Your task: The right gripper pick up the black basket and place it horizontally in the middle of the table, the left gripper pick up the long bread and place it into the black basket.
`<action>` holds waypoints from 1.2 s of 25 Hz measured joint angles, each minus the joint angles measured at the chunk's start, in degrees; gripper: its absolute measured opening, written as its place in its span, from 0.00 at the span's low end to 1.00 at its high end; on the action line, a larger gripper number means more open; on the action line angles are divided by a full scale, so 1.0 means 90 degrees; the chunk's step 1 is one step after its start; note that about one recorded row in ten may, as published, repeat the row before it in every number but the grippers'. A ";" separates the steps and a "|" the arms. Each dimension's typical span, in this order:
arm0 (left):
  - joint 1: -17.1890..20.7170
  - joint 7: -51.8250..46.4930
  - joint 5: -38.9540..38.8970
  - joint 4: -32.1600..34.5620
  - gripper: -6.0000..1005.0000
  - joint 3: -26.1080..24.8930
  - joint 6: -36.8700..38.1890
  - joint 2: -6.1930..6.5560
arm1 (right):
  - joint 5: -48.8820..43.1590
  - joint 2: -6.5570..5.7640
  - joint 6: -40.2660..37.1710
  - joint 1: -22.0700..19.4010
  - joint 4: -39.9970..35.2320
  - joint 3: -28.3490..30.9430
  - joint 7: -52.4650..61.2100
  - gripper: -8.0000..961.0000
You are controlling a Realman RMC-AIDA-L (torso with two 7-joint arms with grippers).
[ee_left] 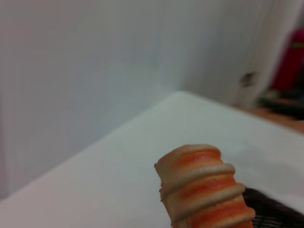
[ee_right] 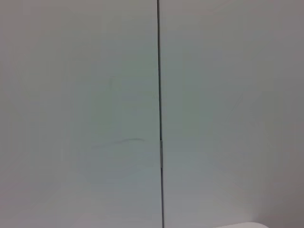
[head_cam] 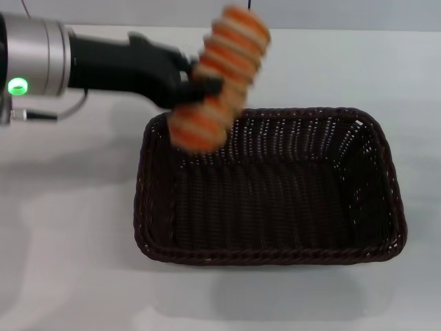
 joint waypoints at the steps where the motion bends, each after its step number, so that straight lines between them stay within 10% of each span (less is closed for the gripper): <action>1: -0.0031 0.0122 -0.0116 0.0195 0.38 -0.0078 -0.0185 0.0001 | -0.0001 0.0000 -0.0001 0.0004 -0.0005 -0.0008 0.0000 0.86; 7: -0.0296 0.0415 -0.0147 0.1173 0.32 -0.0192 -0.0415 -0.0006 | -0.0043 0.0000 -0.0009 -0.0016 -0.0103 -0.0023 -0.0002 0.86; 22: -0.0571 0.0763 -0.0168 0.1654 0.78 -0.0568 -0.0373 -0.0002 | -0.0167 0.0000 -0.0045 -0.0191 -0.0314 -0.0033 -0.0011 0.86; 30: 0.0022 0.2526 -0.0368 0.2045 0.85 -0.0274 0.4217 -0.0065 | -0.0177 0.0009 0.0600 -0.0368 -0.0178 -0.0042 -0.0012 0.86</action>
